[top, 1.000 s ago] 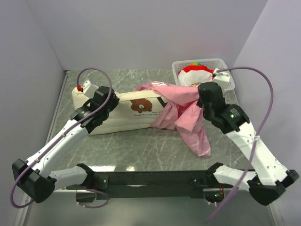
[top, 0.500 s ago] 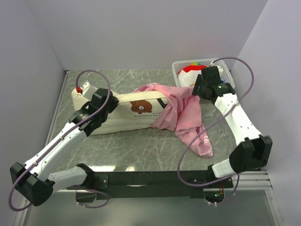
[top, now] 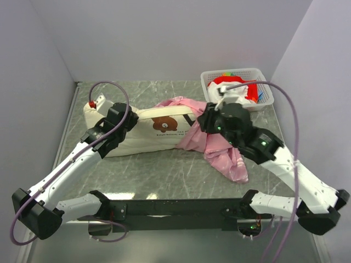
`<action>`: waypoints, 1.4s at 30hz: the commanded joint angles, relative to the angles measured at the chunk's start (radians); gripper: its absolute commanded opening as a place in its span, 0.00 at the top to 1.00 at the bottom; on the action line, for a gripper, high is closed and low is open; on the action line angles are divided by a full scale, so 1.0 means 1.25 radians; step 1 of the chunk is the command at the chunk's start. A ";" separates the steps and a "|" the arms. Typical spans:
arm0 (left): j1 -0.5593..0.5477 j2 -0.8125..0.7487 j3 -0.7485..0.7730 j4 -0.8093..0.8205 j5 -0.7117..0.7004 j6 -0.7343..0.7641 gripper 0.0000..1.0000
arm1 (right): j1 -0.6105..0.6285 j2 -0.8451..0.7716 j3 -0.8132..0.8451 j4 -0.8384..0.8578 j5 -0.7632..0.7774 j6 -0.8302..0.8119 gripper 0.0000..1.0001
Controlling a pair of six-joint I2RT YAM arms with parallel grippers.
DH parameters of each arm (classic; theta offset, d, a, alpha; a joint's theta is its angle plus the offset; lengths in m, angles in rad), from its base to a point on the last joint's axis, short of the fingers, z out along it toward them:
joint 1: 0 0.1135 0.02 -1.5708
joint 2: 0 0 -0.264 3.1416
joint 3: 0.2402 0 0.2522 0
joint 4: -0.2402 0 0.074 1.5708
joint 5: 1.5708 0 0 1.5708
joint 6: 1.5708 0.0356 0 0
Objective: Put the pillow into the pillowcase
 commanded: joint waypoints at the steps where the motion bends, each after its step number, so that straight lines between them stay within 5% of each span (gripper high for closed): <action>1: 0.000 0.020 0.006 -0.080 0.006 0.029 0.99 | 0.027 0.087 -0.008 0.035 0.052 -0.011 0.57; 38: 0.000 0.011 -0.003 -0.083 0.001 0.024 0.99 | 0.013 0.179 0.067 0.026 0.193 -0.107 0.62; 40: 0.000 0.012 -0.003 -0.080 0.001 0.024 0.99 | 0.010 0.186 0.068 0.037 0.162 -0.118 0.68; 42: 0.000 0.019 -0.003 -0.078 0.000 0.021 0.99 | 0.010 0.205 0.112 0.012 0.141 -0.122 0.87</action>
